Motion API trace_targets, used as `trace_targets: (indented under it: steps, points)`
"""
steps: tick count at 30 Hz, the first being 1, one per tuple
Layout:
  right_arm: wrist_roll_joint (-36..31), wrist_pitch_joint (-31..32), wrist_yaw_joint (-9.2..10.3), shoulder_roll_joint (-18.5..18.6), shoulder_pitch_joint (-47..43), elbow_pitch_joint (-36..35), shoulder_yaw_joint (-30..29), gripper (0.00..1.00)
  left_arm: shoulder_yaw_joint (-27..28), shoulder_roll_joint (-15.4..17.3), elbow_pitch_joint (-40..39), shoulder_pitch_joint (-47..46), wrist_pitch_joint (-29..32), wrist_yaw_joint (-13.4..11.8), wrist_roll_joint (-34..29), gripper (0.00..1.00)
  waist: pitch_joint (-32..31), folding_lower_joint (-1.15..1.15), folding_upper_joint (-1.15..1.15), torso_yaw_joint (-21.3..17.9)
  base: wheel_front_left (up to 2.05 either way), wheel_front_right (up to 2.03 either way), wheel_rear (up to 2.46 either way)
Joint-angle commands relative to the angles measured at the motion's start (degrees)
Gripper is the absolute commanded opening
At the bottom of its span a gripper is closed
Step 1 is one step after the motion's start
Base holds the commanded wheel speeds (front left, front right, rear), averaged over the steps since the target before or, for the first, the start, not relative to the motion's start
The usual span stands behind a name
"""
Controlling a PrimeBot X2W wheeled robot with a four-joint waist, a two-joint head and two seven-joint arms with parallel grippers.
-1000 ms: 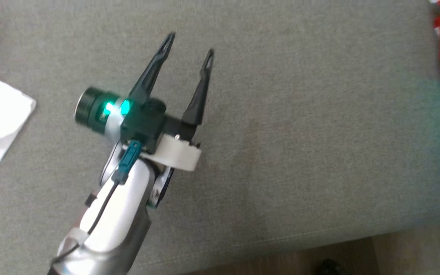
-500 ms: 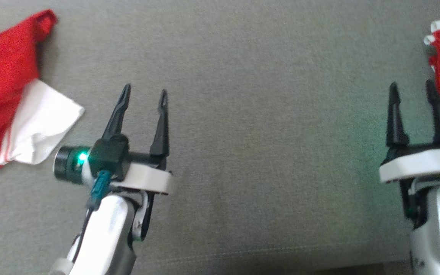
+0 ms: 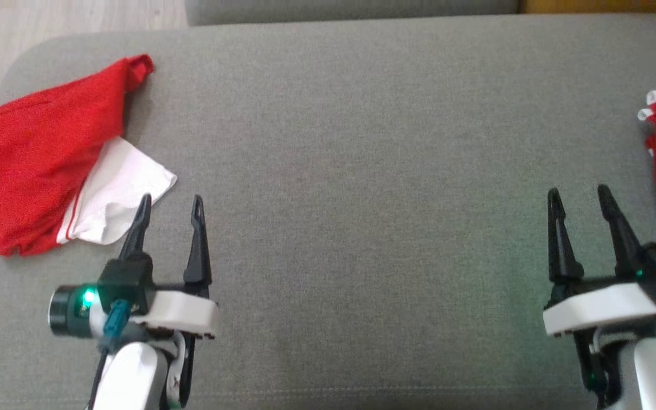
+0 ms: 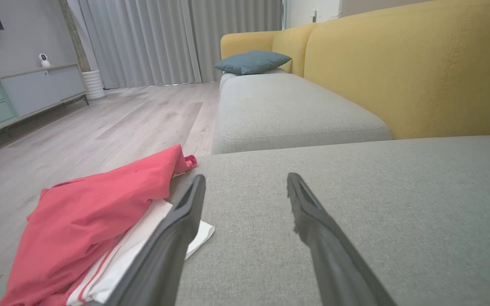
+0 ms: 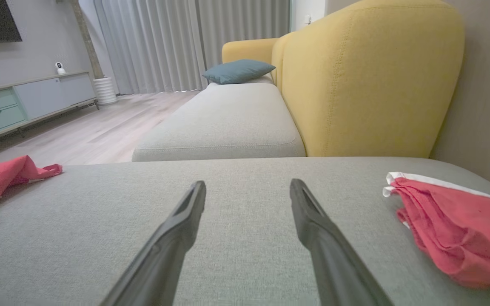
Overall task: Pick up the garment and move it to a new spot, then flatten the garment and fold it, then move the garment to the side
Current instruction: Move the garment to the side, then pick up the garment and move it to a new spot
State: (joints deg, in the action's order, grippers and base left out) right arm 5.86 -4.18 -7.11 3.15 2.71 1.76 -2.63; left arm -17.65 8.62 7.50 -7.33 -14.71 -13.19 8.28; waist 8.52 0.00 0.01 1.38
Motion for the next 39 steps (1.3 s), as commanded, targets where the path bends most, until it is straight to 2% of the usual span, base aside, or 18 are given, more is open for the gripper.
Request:
trace_targets:
  steps: [1,15,39]
  points:
    - [0.48,0.16,-0.37,-0.05,0.16,-2.59,0.99,1.00,2.35,1.00,-1.52,-1.04,-0.29,-0.38,0.74,1.00,-1.00,0.00,-0.01,-0.01,0.00,0.00,0.00]
    - [3.54,2.79,-0.37,-0.26,-6.27,-6.53,1.56,1.00,1.89,2.13,0.66,3.31,0.20,-0.06,1.98,1.00,-6.67,0.00,-0.01,-0.94,0.00,0.00,0.00]
    - [4.60,4.14,-0.37,-0.27,-7.50,-6.85,2.03,1.00,1.00,2.99,0.73,3.84,0.94,-0.74,2.63,1.00,-8.30,0.00,-0.01,-1.14,0.00,0.00,0.00]
